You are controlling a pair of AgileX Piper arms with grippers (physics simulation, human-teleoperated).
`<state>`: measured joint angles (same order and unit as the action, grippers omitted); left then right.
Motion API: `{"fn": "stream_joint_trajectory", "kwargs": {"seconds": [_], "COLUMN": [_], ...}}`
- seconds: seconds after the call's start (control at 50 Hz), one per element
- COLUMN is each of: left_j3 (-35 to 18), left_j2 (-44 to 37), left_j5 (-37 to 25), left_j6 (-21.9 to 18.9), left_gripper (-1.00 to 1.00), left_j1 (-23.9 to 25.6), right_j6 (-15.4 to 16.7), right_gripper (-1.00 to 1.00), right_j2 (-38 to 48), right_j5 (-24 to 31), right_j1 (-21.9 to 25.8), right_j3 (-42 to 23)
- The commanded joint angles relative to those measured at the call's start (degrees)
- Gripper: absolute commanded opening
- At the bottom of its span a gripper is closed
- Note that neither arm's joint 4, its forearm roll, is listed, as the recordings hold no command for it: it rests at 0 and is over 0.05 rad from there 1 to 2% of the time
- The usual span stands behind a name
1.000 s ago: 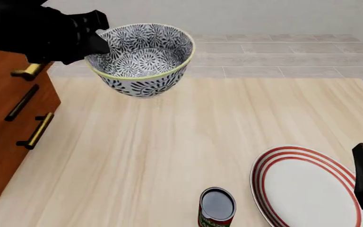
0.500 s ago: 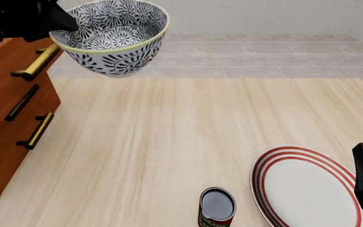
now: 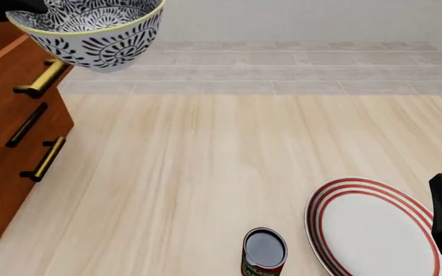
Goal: Put the bowl on top of the cabinet.
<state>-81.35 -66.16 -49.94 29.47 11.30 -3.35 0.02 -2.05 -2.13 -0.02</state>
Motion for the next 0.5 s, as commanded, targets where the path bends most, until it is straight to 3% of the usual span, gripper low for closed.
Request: {"fn": "stream_joint_trajectory", "kwargs": {"seconds": [0.02, 0.5], "left_j3": [-0.1, -3.4], "left_j2": [1.0, 0.9], "left_j5": [-0.3, -3.0], "left_j6": [-0.4, 0.5], "left_gripper": [-1.00, -1.00], "left_j1": [-3.7, -9.8], "right_j6": [0.0, 0.3], "right_gripper": [1.00, 1.00], "right_j2": [0.0, 0.0], "right_j5": [0.0, 0.2], "right_j1": [0.1, 0.5], "right_j3": [0.0, 0.0]}}
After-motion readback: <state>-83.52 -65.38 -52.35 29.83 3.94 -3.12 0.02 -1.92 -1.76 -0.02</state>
